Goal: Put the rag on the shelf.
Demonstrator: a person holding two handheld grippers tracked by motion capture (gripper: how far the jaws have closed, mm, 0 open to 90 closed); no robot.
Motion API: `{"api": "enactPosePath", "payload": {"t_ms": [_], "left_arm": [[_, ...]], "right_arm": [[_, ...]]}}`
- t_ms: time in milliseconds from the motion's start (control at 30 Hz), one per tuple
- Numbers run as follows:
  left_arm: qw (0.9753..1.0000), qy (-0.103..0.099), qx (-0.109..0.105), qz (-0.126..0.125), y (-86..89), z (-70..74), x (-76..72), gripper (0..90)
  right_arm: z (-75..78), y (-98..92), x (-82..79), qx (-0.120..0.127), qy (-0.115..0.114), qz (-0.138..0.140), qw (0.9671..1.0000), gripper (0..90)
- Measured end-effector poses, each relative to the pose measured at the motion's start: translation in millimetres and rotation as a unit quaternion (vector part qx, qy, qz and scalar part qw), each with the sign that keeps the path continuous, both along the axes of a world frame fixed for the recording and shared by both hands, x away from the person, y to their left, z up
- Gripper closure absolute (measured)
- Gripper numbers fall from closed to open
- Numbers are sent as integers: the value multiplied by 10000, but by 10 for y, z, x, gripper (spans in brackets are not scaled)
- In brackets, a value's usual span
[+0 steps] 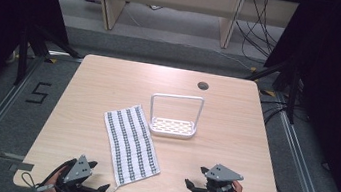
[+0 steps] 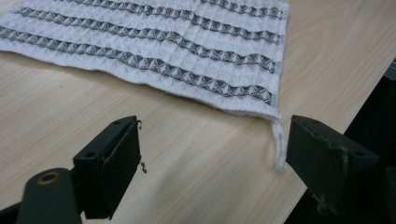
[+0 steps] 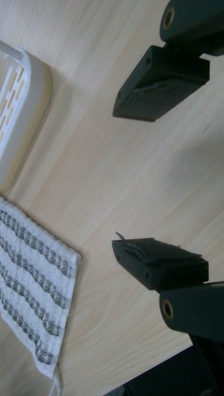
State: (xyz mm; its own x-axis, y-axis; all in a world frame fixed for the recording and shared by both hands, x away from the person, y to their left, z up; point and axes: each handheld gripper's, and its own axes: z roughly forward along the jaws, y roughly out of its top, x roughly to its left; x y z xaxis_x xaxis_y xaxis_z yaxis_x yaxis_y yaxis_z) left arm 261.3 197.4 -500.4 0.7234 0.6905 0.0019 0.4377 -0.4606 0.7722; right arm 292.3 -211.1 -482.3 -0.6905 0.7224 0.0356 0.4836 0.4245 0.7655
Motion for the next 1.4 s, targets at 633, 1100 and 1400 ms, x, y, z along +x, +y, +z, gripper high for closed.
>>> {"api": "enactPosePath", "payload": {"t_ms": [633, 1100, 1400], "left_arm": [[9984, 56, 237, -520, -296, 11, -41, 350], [9962, 28, 420, -769, -464, -21, 31, 474], [9961, 81, 515, -715, -460, -52, 95, 515]], "right_arm": [[-43, 482, 165, -39, 27, 562, 9984, 361], [-93, 810, 297, -212, 69, 878, 9959, 408], [-155, 934, 345, -341, 104, 980, 9945, 443]]}}
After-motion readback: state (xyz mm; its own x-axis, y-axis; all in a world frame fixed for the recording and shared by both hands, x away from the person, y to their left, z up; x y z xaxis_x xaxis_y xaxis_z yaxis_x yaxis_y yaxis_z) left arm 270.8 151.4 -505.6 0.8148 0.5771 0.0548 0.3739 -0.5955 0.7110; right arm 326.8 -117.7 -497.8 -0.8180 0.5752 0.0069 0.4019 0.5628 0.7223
